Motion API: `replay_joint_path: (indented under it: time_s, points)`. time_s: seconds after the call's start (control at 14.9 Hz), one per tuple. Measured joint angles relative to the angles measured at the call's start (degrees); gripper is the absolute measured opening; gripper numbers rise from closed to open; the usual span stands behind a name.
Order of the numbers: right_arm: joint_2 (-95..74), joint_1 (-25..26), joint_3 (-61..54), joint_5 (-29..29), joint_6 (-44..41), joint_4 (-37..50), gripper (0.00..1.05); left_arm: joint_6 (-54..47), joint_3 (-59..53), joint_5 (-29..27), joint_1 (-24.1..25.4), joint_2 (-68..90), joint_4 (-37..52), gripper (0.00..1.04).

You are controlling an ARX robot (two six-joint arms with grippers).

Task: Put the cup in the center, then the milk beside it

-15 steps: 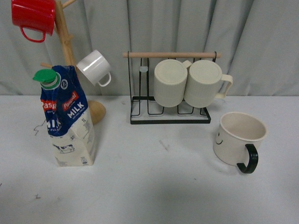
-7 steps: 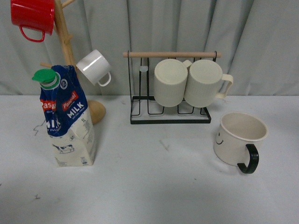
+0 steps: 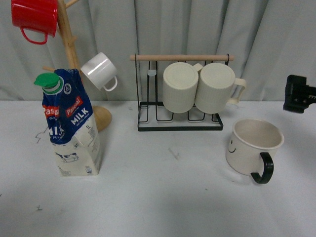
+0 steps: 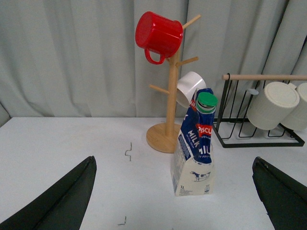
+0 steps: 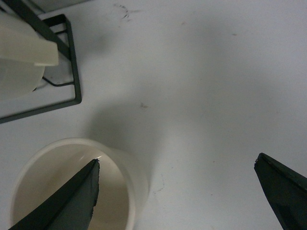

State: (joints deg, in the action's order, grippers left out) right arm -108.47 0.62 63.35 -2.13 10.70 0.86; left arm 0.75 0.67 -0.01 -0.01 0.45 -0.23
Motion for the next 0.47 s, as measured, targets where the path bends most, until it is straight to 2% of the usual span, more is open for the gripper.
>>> replay_joint_path:
  time_s: [0.2, 0.47]
  points:
    - [-3.39, -2.16, 1.99, 2.16, -0.11, -0.44, 0.98, 0.02, 0.00, 0.00, 0.00, 0.00, 0.00, 0.98]
    - [-7.82, -2.93, 2.84, 2.36, -0.15, -1.46, 0.98, 0.02, 0.00, 0.00, 0.00, 0.00, 0.02, 0.98]
